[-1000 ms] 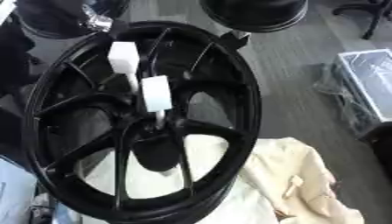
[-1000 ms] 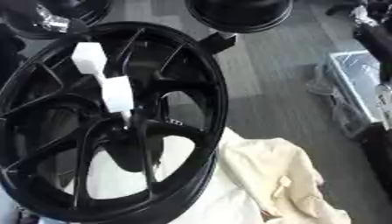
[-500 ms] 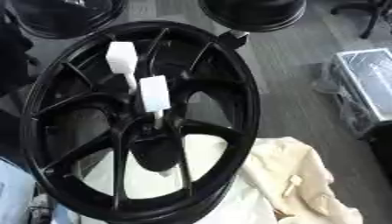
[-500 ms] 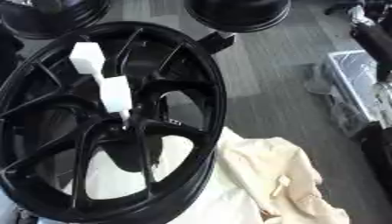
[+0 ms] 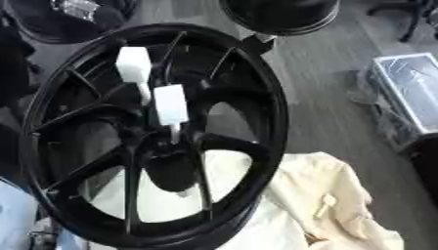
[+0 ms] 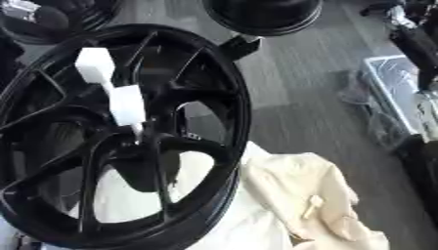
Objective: Pull the pin out of the wheel hub.
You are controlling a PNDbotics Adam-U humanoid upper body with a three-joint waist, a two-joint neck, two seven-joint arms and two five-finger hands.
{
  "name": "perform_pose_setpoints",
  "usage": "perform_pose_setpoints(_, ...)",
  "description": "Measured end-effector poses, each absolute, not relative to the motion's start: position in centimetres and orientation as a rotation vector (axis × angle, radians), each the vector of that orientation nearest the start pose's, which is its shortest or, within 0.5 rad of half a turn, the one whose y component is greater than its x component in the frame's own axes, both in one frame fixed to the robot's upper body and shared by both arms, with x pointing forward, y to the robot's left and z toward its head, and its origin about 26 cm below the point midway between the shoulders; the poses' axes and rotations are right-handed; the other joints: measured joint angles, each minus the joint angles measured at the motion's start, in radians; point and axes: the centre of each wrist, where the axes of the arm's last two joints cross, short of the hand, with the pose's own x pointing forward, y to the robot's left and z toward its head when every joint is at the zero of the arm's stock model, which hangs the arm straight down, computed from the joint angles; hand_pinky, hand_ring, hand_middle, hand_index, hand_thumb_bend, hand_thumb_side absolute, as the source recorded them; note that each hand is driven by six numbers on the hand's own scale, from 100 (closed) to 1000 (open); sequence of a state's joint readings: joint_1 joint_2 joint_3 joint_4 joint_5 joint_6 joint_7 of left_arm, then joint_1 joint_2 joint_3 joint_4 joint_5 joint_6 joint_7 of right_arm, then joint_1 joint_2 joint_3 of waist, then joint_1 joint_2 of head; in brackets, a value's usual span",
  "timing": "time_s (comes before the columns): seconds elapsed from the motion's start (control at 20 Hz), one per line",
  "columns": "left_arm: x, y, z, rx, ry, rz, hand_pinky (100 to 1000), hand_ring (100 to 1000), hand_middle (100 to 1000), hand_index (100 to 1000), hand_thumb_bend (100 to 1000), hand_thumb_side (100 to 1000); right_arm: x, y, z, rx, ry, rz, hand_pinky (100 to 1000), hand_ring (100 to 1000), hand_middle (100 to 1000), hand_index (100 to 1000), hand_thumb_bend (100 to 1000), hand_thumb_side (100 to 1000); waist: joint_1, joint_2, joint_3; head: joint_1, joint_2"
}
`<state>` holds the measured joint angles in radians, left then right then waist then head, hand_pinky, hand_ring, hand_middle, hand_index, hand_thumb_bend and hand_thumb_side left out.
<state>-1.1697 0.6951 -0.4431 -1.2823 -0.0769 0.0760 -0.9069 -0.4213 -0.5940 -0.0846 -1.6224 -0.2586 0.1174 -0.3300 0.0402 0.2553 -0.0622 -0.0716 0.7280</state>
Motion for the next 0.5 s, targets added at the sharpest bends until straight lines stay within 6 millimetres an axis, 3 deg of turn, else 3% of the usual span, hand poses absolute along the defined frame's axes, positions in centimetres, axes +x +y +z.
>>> perform_pose_setpoints(0.5, 43.42, 22.71, 34.46, 0.274, -1.365, -1.782, 882, 895, 827, 833, 600, 496, 35.34, -35.60, 20.40, -0.475, -1.975, -0.060, 895, 714, 656, 825, 167, 369, 0.000, 0.000, -0.003, 0.000, 0.000)
